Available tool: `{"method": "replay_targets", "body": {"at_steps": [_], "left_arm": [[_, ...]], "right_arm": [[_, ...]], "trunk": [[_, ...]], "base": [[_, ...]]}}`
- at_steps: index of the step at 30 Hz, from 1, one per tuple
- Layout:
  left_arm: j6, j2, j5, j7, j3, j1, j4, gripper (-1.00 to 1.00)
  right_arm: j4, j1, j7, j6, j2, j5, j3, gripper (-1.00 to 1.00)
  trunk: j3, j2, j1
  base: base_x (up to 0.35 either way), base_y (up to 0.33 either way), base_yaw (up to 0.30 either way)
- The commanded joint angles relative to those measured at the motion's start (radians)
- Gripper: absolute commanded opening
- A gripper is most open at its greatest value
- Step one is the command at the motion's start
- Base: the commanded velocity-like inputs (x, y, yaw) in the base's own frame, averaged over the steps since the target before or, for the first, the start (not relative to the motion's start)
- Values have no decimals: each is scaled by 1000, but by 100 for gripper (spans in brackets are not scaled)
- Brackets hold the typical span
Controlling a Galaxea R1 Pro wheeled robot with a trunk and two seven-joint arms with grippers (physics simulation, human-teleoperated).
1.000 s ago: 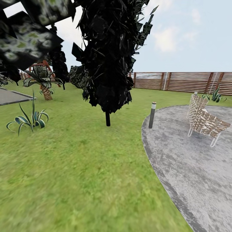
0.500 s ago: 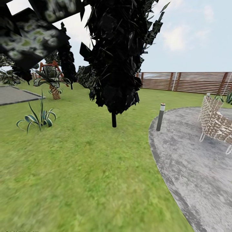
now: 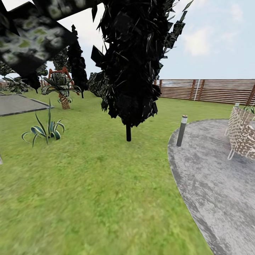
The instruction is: Take the three Easter eggs out of the wicker basket on the lawn in the garden, then place them on the lawn next to a single tree (choose any tree) so that all three eggs are next to the same tree and none are left in the basket.
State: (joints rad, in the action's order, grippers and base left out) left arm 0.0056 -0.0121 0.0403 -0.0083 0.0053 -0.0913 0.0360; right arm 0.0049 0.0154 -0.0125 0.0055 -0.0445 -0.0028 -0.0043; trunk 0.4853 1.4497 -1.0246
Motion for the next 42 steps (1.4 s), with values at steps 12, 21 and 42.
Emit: {"method": "replay_targets", "body": {"at_steps": [12, 21, 42], "left_arm": [[1, 0, 4, -1, 1, -1, 2, 100], [1, 0, 6, -1, 1, -1, 2, 100], [1, 0, 6, -1, 1, -1, 2, 100]], "right_arm": [[0, 0, -1, 1, 0, 0, 0, 100], [0, 0, -1, 1, 0, 0, 0, 100], [0, 0, -1, 3, 0, 0, -1, 100]], "trunk": [[1, 0, 0], [1, 0, 0], [1, 0, 0]], "base": [[188, 0, 0], [188, 0, 0], [188, 0, 0]]}}
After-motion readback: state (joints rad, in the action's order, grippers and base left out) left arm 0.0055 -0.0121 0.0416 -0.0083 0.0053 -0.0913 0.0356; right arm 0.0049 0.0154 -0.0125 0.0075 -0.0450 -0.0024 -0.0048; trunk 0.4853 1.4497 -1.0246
